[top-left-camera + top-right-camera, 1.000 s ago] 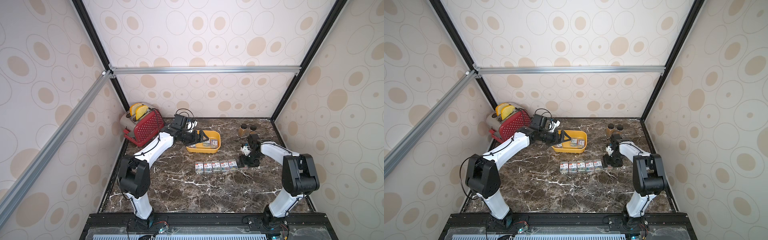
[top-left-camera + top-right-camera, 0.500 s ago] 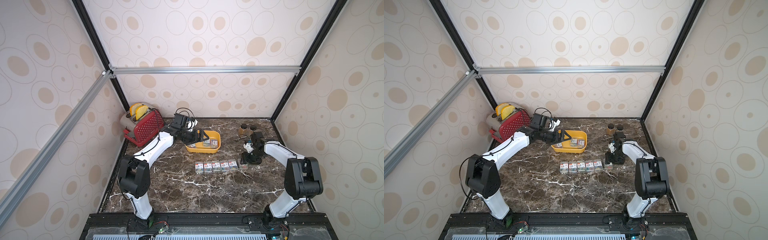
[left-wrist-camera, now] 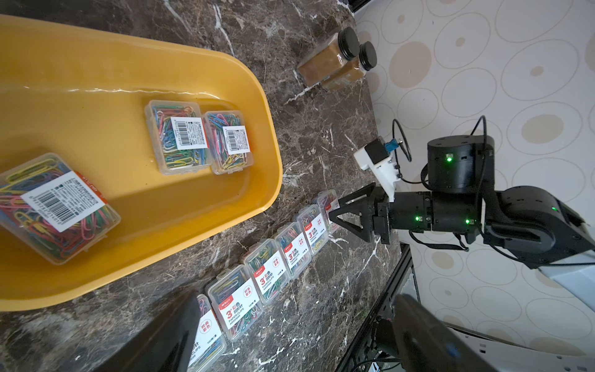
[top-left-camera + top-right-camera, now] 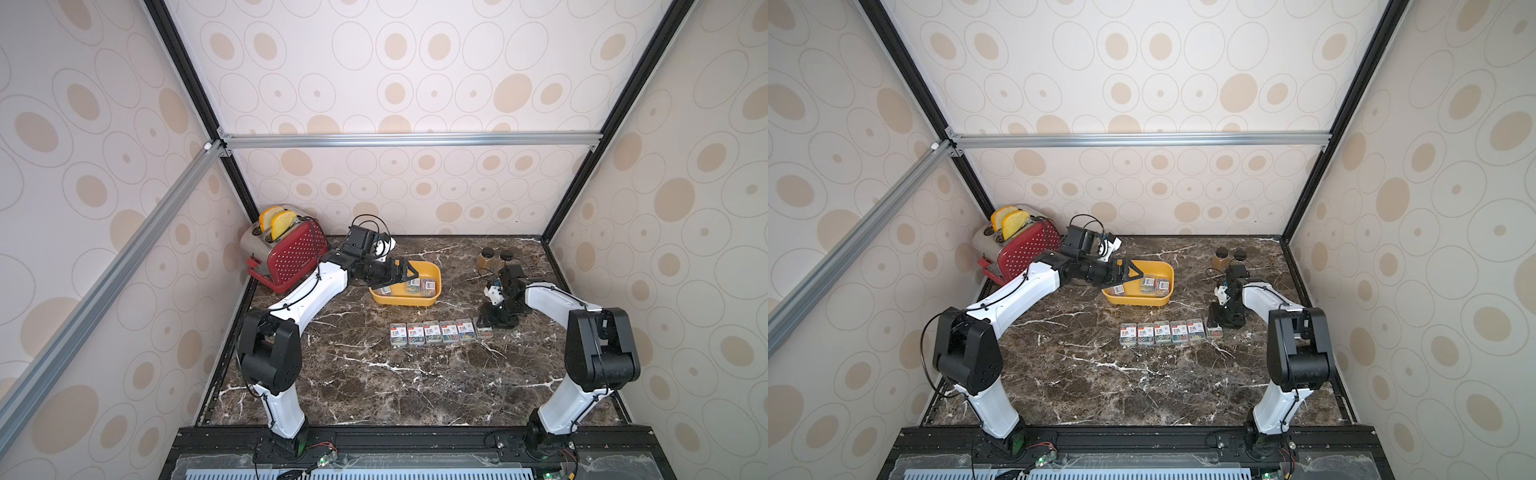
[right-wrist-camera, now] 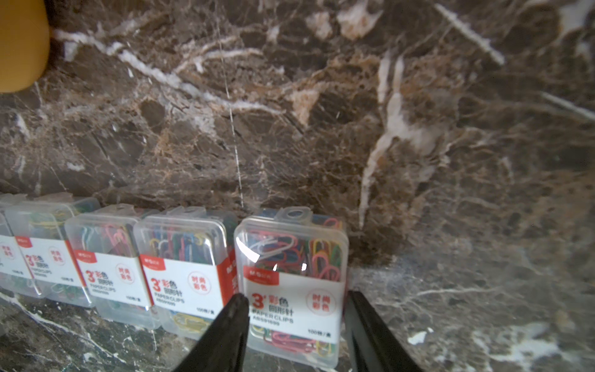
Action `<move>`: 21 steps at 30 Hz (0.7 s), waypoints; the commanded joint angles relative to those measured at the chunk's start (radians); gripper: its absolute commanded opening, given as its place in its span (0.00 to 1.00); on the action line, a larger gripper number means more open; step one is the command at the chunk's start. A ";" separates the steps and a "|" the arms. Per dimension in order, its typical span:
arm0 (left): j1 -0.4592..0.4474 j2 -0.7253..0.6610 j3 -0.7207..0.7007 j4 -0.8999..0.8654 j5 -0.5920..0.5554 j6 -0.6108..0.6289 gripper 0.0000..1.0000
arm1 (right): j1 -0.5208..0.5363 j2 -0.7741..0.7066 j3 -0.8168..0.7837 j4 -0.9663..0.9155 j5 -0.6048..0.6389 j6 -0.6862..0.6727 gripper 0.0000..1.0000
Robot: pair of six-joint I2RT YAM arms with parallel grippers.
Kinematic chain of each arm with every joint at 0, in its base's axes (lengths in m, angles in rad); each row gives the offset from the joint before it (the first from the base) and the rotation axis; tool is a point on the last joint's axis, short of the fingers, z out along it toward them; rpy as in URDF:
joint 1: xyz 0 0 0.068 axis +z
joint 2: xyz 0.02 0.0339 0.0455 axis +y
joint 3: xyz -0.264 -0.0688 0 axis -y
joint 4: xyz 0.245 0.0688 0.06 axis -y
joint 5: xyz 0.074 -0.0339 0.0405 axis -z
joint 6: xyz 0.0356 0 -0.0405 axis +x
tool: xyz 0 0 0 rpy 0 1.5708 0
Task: Take the paper clips out of the storage box
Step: Place the boxed paper clips at the center of the board, then pick up the boxed paper clips from the storage box.
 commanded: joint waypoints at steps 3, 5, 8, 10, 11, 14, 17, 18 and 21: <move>-0.002 0.016 0.047 -0.019 -0.002 0.036 0.96 | -0.004 0.007 -0.017 0.005 -0.034 0.011 0.52; -0.002 0.024 0.056 -0.029 -0.010 0.044 0.96 | -0.003 -0.001 -0.013 0.005 -0.032 0.010 0.52; -0.003 0.045 0.078 -0.062 -0.029 0.066 0.96 | -0.004 -0.029 0.001 0.001 -0.017 0.011 0.54; -0.003 0.064 0.097 -0.095 -0.057 0.091 0.97 | -0.003 -0.065 0.024 -0.009 -0.006 0.009 0.63; -0.003 0.078 0.115 -0.115 -0.075 0.107 0.97 | -0.004 -0.086 0.042 -0.019 0.004 0.008 0.67; -0.005 0.137 0.176 -0.192 -0.148 0.152 0.98 | -0.003 -0.139 0.108 -0.065 0.014 -0.004 0.76; -0.015 0.211 0.254 -0.233 -0.227 0.191 0.96 | 0.005 -0.184 0.162 -0.106 0.013 -0.014 0.77; -0.017 0.243 0.285 -0.245 -0.243 0.201 0.95 | 0.009 -0.197 0.173 -0.113 0.014 -0.015 0.77; -0.044 0.345 0.407 -0.295 -0.325 0.228 0.91 | 0.031 -0.219 0.212 -0.150 0.026 -0.031 0.78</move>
